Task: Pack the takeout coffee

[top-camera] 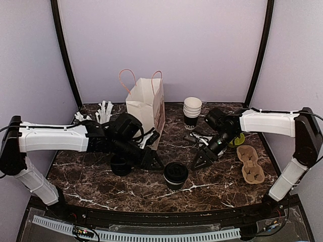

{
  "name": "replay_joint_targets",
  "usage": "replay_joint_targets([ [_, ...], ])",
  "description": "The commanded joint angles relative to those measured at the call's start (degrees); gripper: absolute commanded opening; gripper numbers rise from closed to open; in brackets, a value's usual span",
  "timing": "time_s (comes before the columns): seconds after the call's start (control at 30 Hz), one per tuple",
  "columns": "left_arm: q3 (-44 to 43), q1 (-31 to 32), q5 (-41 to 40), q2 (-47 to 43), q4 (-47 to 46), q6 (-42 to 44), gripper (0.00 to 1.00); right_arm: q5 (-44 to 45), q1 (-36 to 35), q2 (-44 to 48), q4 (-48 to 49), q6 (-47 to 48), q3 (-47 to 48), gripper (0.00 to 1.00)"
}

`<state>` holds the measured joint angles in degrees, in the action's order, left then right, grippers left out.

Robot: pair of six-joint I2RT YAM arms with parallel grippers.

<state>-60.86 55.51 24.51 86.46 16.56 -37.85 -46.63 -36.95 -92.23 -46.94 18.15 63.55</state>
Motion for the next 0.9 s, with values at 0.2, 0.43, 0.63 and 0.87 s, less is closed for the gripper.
replay_joint_targets([
  [0.2,0.89,-0.05,4.62,2.72,-3.66,-3.02,0.39,-3.97,0.30,-4.09,1.04,-1.13,2.58,0.42],
  [0.43,0.79,-0.07,5.02,4.32,-4.32,-2.95,0.37,-5.44,0.30,-5.93,0.34,-1.12,3.69,0.40],
  [0.63,0.71,-0.26,3.86,5.61,-4.02,-2.51,0.35,-6.52,0.30,-7.37,-0.25,-0.92,4.08,0.42],
  [0.87,-0.50,-0.61,2.25,7.89,-0.02,-1.91,0.34,-5.61,0.24,-9.20,-0.13,-1.72,4.04,0.41],
])
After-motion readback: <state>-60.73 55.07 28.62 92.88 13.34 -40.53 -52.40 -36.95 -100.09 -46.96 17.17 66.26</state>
